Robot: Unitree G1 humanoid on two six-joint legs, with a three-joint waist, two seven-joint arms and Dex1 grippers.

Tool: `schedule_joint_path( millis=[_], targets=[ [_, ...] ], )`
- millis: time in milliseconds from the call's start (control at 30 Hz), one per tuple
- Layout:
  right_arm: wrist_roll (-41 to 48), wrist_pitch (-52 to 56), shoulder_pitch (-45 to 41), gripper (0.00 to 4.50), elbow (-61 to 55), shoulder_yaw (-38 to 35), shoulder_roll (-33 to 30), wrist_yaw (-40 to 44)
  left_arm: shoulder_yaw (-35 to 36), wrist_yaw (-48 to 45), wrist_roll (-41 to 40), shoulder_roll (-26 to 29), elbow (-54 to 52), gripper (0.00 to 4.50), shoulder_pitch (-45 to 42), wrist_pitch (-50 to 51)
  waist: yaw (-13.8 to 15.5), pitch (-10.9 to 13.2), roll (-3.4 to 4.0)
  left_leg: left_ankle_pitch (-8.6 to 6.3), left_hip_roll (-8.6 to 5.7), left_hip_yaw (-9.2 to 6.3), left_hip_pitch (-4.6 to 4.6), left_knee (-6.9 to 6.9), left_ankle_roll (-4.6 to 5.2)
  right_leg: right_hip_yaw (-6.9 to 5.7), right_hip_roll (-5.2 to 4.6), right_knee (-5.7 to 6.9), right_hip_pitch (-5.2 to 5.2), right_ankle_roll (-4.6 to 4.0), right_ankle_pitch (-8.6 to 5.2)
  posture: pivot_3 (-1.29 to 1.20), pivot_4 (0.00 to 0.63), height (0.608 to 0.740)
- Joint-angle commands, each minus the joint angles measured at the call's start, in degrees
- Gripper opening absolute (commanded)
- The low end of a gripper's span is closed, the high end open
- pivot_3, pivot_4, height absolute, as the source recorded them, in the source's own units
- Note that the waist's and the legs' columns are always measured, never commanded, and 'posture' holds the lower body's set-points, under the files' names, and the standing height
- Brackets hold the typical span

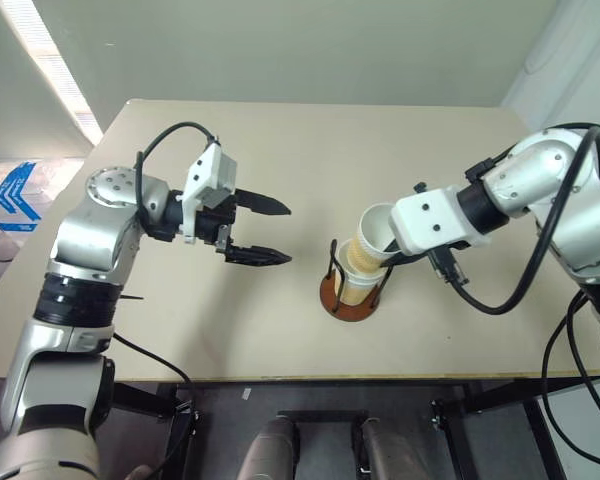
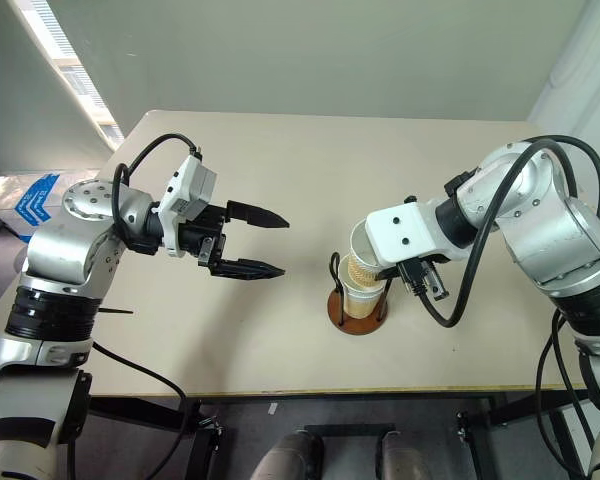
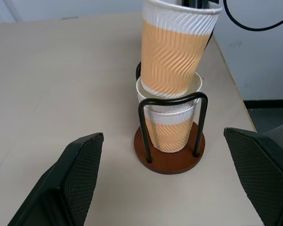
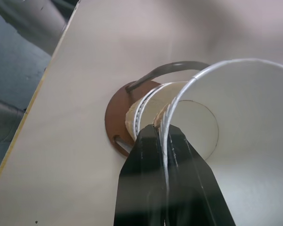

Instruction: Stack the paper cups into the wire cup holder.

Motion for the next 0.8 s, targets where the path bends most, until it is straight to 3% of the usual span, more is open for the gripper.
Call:
schedule_joint_path(
  millis=[33, 133, 433, 600, 800],
  targets=[
    [-1.0, -0.6, -0.1, 0.05, -0.8, -0.1, 0.6, 0.6, 0.7, 0.0, 0.2, 0.4, -1.4, 4.50, -1.2, -0.4, 0.0, 0.0, 0.00, 0.00, 0.00, 0.00, 0.00, 0.00, 0.00, 0.00, 0.00, 0.00, 0.00, 0.00, 0.00, 0.00, 0.150, 0.740],
    [-1.4, 0.3, -0.4, 0.66, -0.9, -0.1, 1.8, 0.3, 0.7, 0.1, 0.3, 0.5, -1.5, 4.50, -1.0, -0.4, 0.0, 0.0, 0.00, 0.01, 0.00, 0.00, 0.00, 0.00, -0.01, 0.00, 0.00, 0.00, 0.01, -0.01, 0.00, 0.00, 0.150, 0.740],
    [0.3, 7.3, -1.0, 3.71, 3.7, -6.8, 3.8, -4.9, 1.0, 2.1, 2.8, 0.6, -0.6, 4.50, 0.2, -2.1, 0.0, 0.0, 0.00, 0.05, 0.00, -0.01, 0.00, 0.00, -0.03, 0.00, 0.00, 0.00, 0.00, -0.08, 0.05, 0.00, 0.150, 0.740],
    [5.1, 17.4, 2.0, 3.71, 9.9, -17.4, 3.5, -11.9, 3.7, 6.4, 2.6, 0.3, -0.9, 4.50, 1.4, -1.3, 0.1, 0.0, -0.02, 0.08, 0.00, 0.00, 0.00, -0.01, -0.07, 0.01, 0.00, -0.03, 0.02, -0.08, 0.06, 0.00, 0.150, 0.740],
    [9.6, 23.2, 14.3, 3.71, 12.3, -31.2, 3.8, -21.7, 8.6, 13.1, -0.8, -0.8, -4.9, 4.50, 5.2, 3.2, 0.2, 0.0, -0.02, 0.18, 0.00, 0.04, 0.00, -0.05, -0.24, 0.01, 0.00, -0.06, 0.05, -0.05, 0.07, 0.00, 0.150, 0.740]
  ],
)
